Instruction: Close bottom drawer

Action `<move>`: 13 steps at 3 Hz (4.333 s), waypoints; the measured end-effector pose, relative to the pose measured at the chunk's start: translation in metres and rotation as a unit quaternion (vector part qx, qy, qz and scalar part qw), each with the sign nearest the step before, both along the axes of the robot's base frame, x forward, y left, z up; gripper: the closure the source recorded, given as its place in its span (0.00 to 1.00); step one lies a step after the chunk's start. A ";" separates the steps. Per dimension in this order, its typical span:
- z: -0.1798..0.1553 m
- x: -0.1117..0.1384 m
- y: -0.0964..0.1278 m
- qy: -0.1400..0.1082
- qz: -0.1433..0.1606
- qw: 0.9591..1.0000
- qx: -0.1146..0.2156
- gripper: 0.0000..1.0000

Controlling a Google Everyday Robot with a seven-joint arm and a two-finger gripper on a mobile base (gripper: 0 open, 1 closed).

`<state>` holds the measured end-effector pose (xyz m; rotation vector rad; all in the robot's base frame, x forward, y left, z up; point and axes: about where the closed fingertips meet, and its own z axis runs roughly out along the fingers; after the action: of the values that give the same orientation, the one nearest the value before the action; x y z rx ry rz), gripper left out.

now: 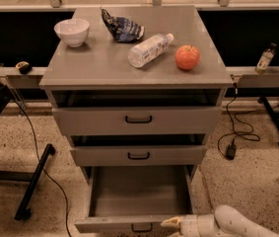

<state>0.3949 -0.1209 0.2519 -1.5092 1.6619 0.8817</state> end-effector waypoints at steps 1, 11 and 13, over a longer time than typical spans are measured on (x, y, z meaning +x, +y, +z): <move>-0.010 0.000 -0.007 -0.017 -0.002 1.000 -0.004 0.73; -0.126 0.033 -0.036 -0.094 -0.089 0.985 -0.110 1.00; -0.127 0.037 -0.034 -0.101 -0.096 0.984 -0.112 1.00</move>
Offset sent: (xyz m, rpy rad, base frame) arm 0.0081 -0.0218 -0.0467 0.0055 -0.2151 -0.1415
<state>0.4322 -0.1547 0.1250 -1.4998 1.7636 0.4354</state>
